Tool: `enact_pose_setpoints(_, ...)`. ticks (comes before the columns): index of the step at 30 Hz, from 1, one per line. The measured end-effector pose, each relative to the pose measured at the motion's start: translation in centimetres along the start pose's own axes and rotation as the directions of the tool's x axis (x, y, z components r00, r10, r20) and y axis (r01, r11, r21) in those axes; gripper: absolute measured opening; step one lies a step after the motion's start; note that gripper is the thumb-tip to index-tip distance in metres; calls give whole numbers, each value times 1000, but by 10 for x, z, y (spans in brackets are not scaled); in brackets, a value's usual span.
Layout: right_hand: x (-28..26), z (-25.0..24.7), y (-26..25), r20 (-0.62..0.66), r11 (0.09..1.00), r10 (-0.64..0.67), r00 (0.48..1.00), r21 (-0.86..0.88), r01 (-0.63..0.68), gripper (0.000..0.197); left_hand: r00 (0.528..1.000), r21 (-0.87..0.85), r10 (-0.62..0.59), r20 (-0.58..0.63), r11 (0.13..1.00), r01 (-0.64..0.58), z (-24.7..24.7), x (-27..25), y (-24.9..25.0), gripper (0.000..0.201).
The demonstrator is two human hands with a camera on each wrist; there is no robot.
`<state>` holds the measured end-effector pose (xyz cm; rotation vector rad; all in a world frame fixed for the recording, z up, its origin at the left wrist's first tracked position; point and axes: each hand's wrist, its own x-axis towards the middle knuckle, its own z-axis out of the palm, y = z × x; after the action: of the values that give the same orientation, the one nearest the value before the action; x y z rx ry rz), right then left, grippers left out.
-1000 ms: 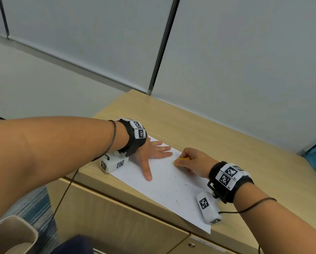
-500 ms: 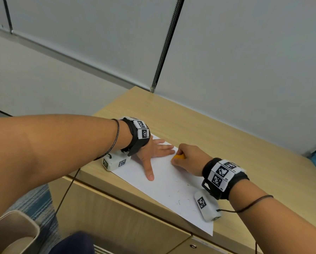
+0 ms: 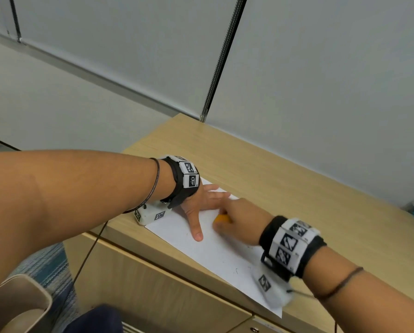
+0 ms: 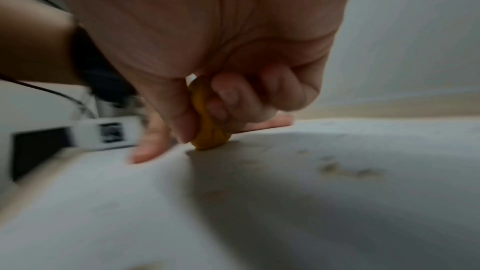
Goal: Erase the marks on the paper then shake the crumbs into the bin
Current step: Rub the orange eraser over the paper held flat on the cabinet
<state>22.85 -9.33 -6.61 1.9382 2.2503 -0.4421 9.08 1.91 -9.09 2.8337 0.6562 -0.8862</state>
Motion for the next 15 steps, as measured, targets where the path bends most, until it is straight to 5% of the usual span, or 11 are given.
enact_pose_setpoints(2,-9,7,-7,45,998,-64,997,30,63,24,1000,-22,10,-18,1000,-11,0,0,1,128)
enact_pose_setpoints(7,10,-12,22,-68,990,108,992,-83,-114,25,1000,-1,-3,-31,1000,3,3,4,-2,132)
enact_pose_setpoints(12,-9,7,-19,32,989,-150,988,-7,150,19,999,-28,5,-35,1000,-6,0,-4,2,130)
enact_pose_setpoints(15,7,-13,8,-39,996,29,999,-80,-32,14,999,-14,22,-36,1000,-22,-1,-5,3,127)
